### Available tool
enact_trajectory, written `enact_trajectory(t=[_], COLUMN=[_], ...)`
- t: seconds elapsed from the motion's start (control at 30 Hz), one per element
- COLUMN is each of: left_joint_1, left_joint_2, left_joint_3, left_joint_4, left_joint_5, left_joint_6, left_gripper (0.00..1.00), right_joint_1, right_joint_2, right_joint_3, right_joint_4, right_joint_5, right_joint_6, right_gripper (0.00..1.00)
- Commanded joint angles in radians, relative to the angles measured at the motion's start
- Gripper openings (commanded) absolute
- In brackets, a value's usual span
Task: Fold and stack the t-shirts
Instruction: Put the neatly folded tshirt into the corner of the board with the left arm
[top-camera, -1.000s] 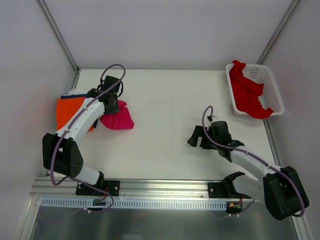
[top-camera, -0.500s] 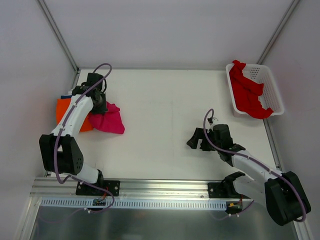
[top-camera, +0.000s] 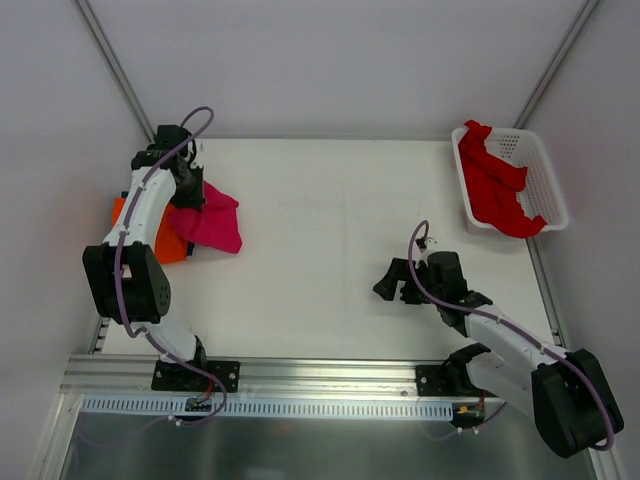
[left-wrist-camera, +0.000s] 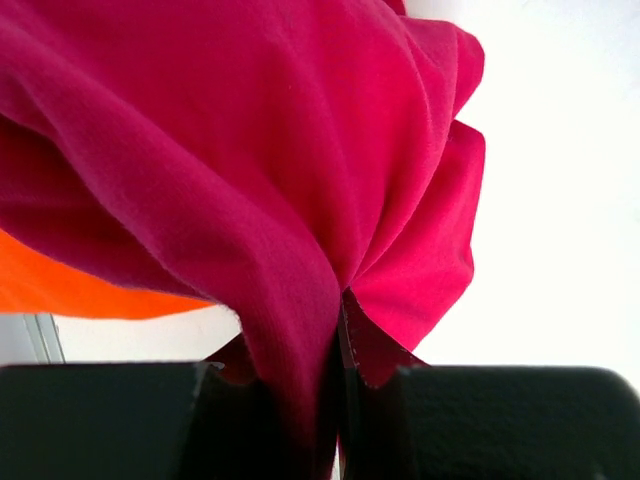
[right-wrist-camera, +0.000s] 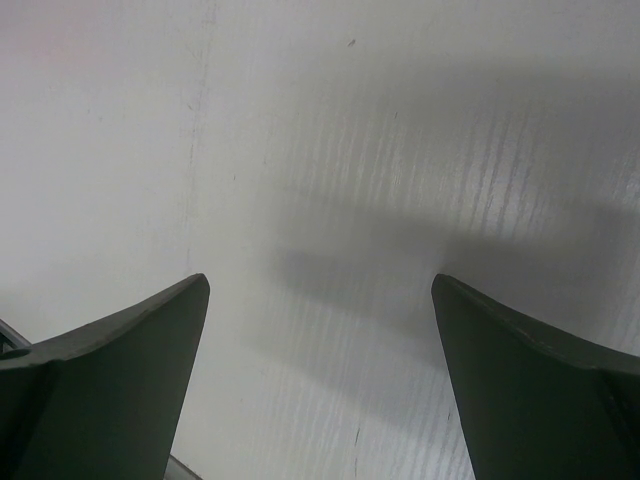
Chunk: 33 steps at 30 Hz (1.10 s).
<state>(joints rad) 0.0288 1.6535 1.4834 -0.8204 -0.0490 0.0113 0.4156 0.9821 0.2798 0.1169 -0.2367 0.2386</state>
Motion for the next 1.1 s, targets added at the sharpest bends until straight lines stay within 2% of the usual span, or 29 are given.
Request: enact_trajectory(t=[0.0,0.13,0.17,0.23,0.43,0.77,1.07], left_joint_1=[0.039,0.077,0.097,0.105,0.135,0.235,0.257], left_joint_2=[-0.005,0.055,0.06,0.068,0.088,0.126,0.098], left_joint_3=[0.106,0.228,0.242,0.264,0.262,0.27,0.207], left_joint_4=[-0.013,-0.058,-0.072,-0.075,-0.083,-0.091,-0.086], left_joint_5=[0.136,0.205,0.304,0.375,0.437,0.417,0.19], left_joint_6=[0.059,0.067,0.068,0.07,0.082,0.072,0.065], left_gripper=[0.0,0.0,0.0,0.0,0.0,0.0,0.0], right_joint_1=[-0.005,-0.005,-0.005,-0.005,-0.005,-0.005,-0.005], right_joint_2=[-0.003,0.012,0.016,0.03,0.059,0.027,0.004], right_joint_3=[-0.022,-0.03,-0.033,-0.033,-0.031,-0.047,-0.056], right_joint_4=[-0.033,-0.013,-0.005,-0.002,0.024,0.029,0.03], right_joint_5=[-0.024,-0.035,-0.035,-0.035,-0.047,-0.064,-0.075], right_joint_6=[0.007,0.01,0.01,0.011,0.013,0.018,0.021], right_gripper=[0.99,1.0,0.99,0.99,0.99,0.99,0.99])
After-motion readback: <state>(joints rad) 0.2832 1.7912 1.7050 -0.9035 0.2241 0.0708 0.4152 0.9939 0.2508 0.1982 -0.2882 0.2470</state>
